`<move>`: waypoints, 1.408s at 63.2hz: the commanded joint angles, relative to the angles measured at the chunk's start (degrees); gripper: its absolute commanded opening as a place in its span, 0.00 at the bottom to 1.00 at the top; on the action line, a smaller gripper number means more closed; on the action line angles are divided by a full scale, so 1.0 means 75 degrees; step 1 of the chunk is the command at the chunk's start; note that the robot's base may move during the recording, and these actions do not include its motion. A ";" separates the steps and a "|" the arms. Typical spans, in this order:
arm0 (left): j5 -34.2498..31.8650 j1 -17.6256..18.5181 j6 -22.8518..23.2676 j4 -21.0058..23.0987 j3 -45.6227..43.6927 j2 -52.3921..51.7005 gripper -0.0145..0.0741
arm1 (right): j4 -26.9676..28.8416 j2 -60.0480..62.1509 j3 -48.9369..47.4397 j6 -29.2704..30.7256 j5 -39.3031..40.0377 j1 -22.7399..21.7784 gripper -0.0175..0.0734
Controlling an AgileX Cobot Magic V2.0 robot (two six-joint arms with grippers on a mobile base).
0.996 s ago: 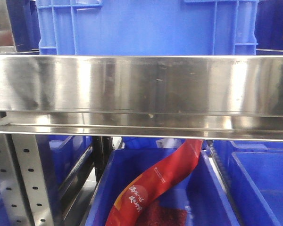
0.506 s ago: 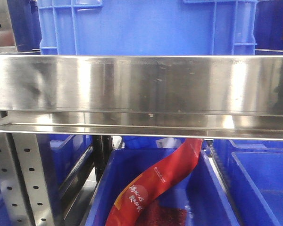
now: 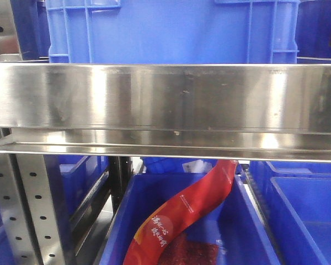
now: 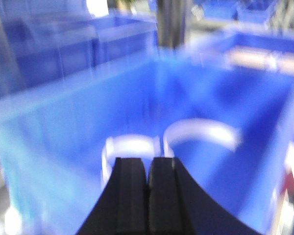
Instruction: Grab PVC pipe and place in blue bin
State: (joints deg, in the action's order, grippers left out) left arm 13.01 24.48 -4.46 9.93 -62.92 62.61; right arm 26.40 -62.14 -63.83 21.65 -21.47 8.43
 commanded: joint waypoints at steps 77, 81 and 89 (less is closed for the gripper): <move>-0.0670 -0.1160 0.0021 0.0345 0.2628 -0.3913 0.04 | -0.0545 0.3793 0.2543 0.0061 0.0876 -0.0023 0.01; -0.0670 -0.1160 0.0021 0.0345 0.2628 -0.3913 0.04 | -0.1139 0.4026 0.2814 -0.0142 0.0969 -0.0023 0.01; -0.0670 -0.1160 0.0021 0.0345 0.2628 -0.3913 0.04 | -0.2772 0.4766 0.3788 -0.2408 0.1445 -0.0079 0.01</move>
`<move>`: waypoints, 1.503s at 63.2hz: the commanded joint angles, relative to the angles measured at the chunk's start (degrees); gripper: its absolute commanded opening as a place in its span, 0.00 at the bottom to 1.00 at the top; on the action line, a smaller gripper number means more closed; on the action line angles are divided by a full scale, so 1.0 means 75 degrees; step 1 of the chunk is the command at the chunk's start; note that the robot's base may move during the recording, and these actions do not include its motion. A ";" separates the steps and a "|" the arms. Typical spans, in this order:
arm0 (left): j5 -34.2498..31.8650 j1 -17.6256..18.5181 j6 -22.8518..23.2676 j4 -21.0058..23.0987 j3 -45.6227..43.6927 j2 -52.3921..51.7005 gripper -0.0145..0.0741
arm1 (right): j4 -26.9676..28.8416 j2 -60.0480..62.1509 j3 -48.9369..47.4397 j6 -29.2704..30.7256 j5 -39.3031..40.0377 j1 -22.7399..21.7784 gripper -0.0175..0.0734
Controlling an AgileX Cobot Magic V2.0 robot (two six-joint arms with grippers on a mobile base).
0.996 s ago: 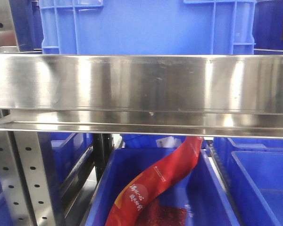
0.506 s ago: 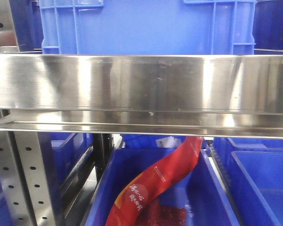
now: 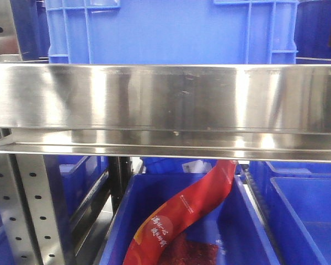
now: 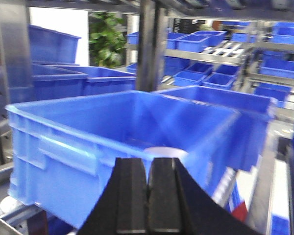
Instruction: Grab PVC pipe and place in blue bin
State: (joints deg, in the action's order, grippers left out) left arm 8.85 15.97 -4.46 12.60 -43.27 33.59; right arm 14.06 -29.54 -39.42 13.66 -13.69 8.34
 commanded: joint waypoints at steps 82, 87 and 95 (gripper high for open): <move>-0.0140 -0.0026 0.0021 -0.0011 0.0008 -0.0043 0.04 | -0.1394 0.3939 0.5256 -0.0685 0.1866 -0.3057 0.01; -0.0140 -0.0026 0.0021 -0.0011 0.0008 -0.0043 0.04 | -0.1394 0.3939 0.5256 -0.0685 0.1884 -0.3061 0.01; -0.0140 -0.0026 0.0021 -0.0011 0.0008 -0.0043 0.04 | -0.1394 0.3939 0.5256 -0.0685 0.1884 -0.3061 0.01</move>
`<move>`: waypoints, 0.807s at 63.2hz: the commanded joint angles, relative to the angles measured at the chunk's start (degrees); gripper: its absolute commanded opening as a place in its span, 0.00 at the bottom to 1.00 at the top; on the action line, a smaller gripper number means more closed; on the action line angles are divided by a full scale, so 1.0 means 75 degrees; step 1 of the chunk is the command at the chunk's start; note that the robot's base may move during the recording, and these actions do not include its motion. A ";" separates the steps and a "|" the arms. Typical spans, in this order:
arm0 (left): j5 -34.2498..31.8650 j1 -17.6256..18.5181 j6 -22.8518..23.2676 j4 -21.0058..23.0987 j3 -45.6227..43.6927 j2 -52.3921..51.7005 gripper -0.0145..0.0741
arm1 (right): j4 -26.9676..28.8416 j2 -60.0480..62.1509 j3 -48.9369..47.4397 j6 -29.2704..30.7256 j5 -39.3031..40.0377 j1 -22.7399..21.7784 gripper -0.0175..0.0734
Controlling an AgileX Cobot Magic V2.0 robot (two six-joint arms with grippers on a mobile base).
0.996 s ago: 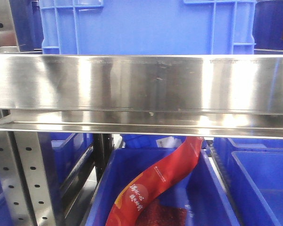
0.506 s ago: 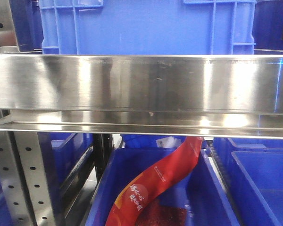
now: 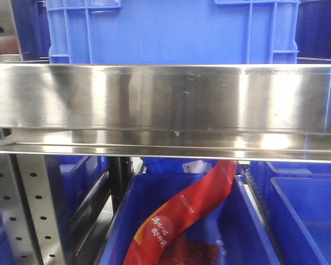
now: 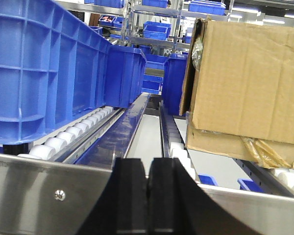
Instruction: Grab PVC pipe and place in blue bin
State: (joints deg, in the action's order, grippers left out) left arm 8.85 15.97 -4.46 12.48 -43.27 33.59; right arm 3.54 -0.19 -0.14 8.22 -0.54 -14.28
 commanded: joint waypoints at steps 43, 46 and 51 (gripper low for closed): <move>-0.0403 -0.0044 0.0021 -0.0276 0.0417 -0.0116 0.04 | 0.0010 0.0025 0.0019 0.0040 0.0130 -0.0045 0.01; -0.0605 -0.0044 0.0021 -0.0441 0.0789 -0.0205 0.04 | 0.0010 0.0025 0.0019 0.0040 0.0130 -0.0045 0.01; -0.0937 -0.0044 0.0021 -0.0557 0.1489 -0.0461 0.04 | 0.0010 0.0025 0.0019 0.0040 0.0130 -0.0045 0.01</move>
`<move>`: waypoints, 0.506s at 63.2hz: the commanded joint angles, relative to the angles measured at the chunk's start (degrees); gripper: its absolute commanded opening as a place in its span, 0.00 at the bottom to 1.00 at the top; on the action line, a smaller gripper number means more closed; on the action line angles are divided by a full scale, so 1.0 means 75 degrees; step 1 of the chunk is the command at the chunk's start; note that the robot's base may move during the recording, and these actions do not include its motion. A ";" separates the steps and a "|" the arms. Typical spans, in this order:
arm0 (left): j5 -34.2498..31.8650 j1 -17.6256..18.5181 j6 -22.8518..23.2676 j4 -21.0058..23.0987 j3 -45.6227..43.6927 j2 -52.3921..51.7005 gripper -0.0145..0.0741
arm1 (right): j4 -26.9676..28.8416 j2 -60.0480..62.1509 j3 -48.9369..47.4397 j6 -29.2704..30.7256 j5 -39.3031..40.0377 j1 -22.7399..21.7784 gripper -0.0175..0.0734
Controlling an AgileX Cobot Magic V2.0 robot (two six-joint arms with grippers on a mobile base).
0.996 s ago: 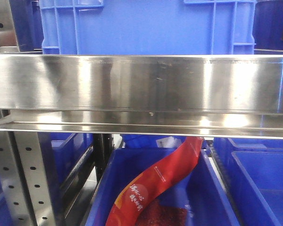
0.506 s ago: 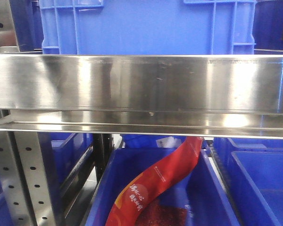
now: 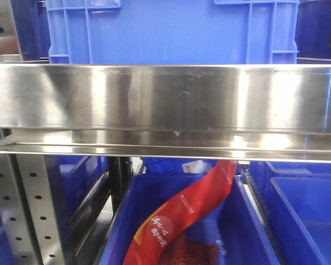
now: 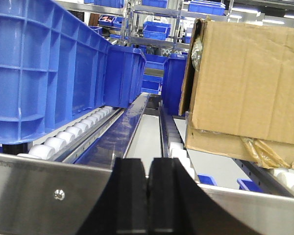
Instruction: Grab PVC pipe and place in blue bin
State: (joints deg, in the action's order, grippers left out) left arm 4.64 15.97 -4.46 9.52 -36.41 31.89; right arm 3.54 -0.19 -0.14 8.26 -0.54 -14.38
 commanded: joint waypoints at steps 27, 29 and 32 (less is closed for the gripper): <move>-0.0619 -0.1092 0.0021 -0.0354 0.4385 -0.3245 0.04 | 0.0010 0.0025 0.0019 0.0035 0.0130 -0.0032 0.01; -0.0619 -0.1222 0.0021 -0.0395 0.4546 -0.3560 0.04 | 0.0010 0.0025 0.0019 0.0035 0.0130 -0.0032 0.01; -0.0619 -0.1438 0.0182 -0.0573 0.4812 -0.3942 0.04 | 0.0010 0.0025 0.0019 0.0035 0.0130 -0.0032 0.01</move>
State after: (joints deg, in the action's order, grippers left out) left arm 1.36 7.48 -4.32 7.06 -3.05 6.72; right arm 3.54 -0.19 -0.14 8.36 -0.54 -14.41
